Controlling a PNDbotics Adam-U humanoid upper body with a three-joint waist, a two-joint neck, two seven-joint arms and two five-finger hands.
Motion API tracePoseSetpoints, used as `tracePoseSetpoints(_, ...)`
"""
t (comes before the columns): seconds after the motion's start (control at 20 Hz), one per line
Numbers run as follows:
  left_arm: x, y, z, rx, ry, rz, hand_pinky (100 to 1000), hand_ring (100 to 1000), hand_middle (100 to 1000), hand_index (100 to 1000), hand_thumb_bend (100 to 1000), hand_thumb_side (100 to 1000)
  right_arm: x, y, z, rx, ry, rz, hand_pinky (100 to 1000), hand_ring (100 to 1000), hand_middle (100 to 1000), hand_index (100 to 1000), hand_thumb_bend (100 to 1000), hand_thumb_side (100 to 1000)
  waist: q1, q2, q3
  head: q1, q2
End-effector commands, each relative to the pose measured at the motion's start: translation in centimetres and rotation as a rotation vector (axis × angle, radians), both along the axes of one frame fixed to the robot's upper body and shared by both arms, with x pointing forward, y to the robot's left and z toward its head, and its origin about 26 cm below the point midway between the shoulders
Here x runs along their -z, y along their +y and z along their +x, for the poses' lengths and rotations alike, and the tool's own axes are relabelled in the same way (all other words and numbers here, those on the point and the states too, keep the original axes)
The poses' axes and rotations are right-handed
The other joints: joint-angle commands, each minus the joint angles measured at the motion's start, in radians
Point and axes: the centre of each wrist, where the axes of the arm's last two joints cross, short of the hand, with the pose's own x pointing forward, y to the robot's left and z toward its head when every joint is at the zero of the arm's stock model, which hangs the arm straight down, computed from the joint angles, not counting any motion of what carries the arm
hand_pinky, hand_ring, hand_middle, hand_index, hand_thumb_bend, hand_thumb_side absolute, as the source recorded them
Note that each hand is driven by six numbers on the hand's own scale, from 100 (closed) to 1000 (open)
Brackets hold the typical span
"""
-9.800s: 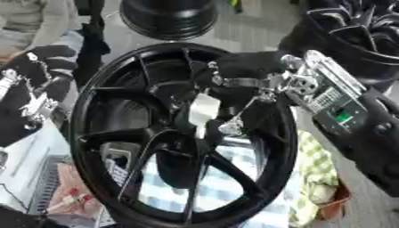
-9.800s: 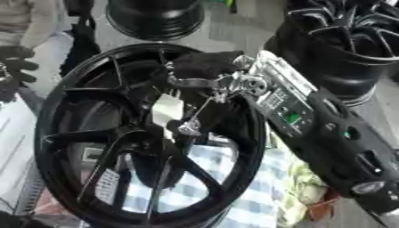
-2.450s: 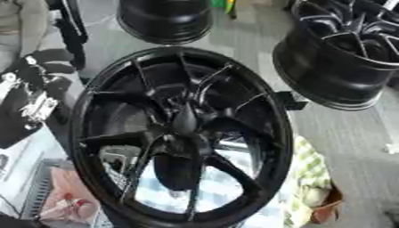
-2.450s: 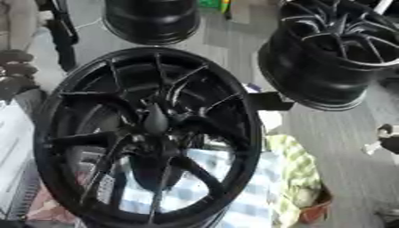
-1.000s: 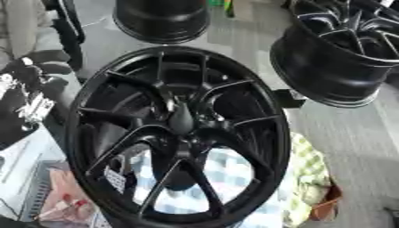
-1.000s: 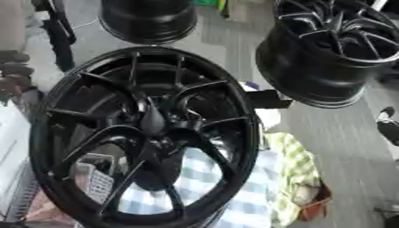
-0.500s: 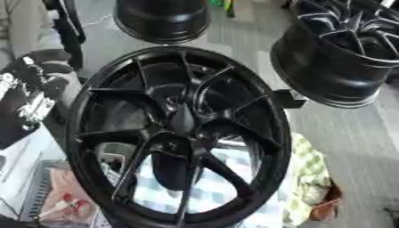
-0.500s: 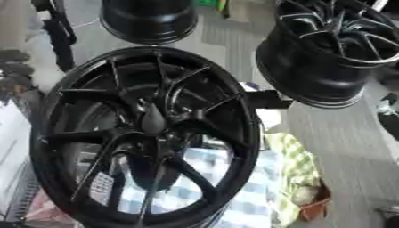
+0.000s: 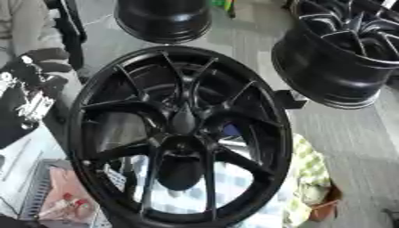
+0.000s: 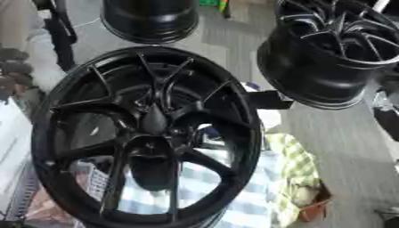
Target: Pull the pin out of the wheel hub.
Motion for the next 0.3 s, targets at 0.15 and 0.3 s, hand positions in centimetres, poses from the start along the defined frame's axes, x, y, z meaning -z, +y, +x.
tracePoseSetpoints(0.15, -0.8, 0.1, 0.1, -0.004, -0.032, 0.002, 724, 777, 788, 864, 344, 685, -2.1, 1.9, -0.8, -0.104, -0.075, 0.004, 610, 628, 737, 879, 100, 273, 0.005, -0.005, 0.002, -0.003, 0.005)
tracePoseSetpoints(0.3, -0.8, 0.0, 0.1, -0.005, -0.036, -0.005, 724, 777, 788, 864, 344, 684, -2.5, 3.0, -1.1, -0.156, -0.087, 0.005, 610, 627, 735, 879, 100, 276, 0.004, -0.003, 0.002, -0.005, 0.005)
